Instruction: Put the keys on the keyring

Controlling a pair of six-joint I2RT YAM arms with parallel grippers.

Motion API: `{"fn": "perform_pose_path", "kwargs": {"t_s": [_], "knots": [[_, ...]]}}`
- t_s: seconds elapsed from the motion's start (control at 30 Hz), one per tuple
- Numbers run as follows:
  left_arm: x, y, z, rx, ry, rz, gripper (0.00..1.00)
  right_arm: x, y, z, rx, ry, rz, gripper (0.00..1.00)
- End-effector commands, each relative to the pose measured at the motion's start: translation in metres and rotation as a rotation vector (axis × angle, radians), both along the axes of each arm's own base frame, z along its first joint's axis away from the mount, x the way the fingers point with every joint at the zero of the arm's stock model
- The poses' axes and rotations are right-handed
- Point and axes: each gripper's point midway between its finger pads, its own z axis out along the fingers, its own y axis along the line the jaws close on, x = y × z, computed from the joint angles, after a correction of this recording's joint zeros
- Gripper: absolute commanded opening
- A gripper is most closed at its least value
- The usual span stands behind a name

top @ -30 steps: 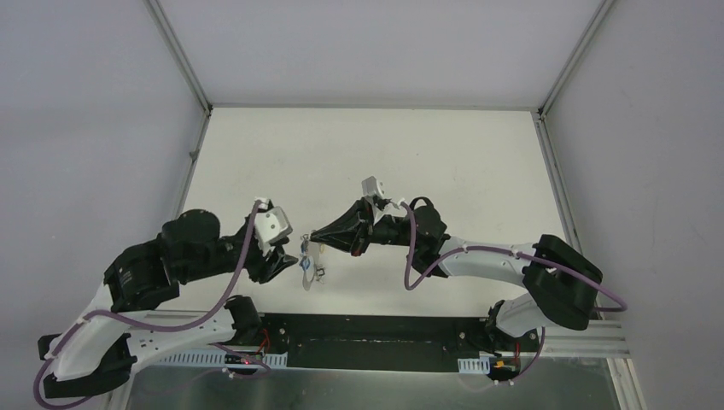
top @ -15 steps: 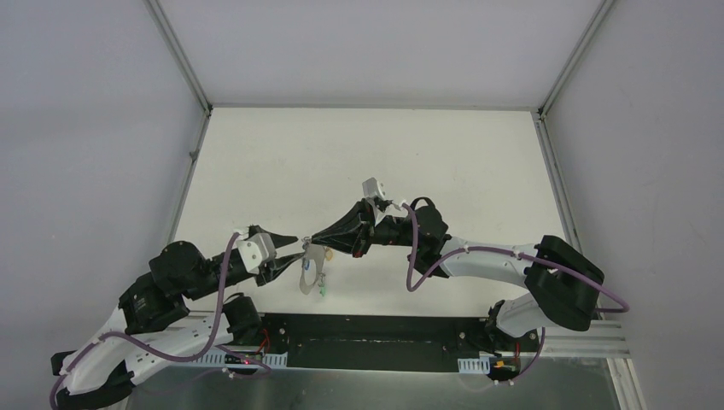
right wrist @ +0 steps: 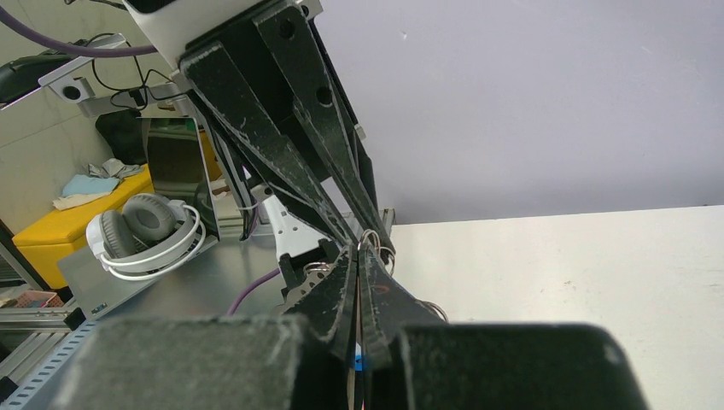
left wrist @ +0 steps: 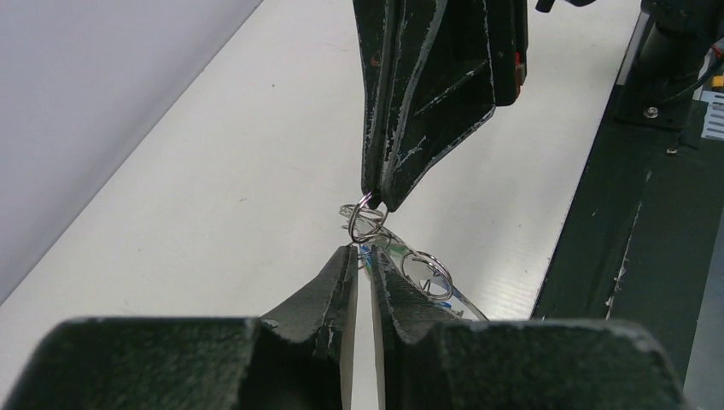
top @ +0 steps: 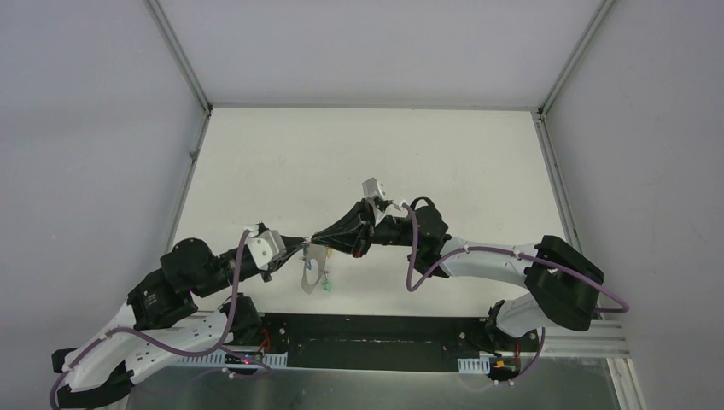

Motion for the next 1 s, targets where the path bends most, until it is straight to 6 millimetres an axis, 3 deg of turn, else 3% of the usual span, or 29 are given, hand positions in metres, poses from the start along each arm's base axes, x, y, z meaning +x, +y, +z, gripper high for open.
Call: {"fn": "perform_pose_path", "kwargs": {"t_s": [0.0, 0.27, 0.57, 0.73, 0.97], "knots": [[0.0, -0.013, 0.0, -0.006, -0.014, -0.037, 0.1, -0.011, -0.014, 0.044, 0.134, -0.071, 0.016, 0.0], [0.001, -0.023, -0.009, -0.006, -0.012, -0.066, 0.07, -0.011, -0.014, 0.045, 0.138, -0.072, 0.014, 0.0], [-0.001, -0.038, -0.002, -0.073, -0.083, -0.123, 0.16, -0.012, -0.015, 0.044, 0.138, -0.074, 0.018, 0.0], [-0.001, -0.037, 0.008, -0.11, -0.139, -0.127, 0.24, -0.012, -0.015, 0.044, 0.138, -0.076, 0.016, 0.0], [-0.007, -0.022, 0.007, -0.119, -0.131, -0.104, 0.25, -0.01, -0.019, 0.045, 0.144, -0.084, -0.009, 0.0]]}}
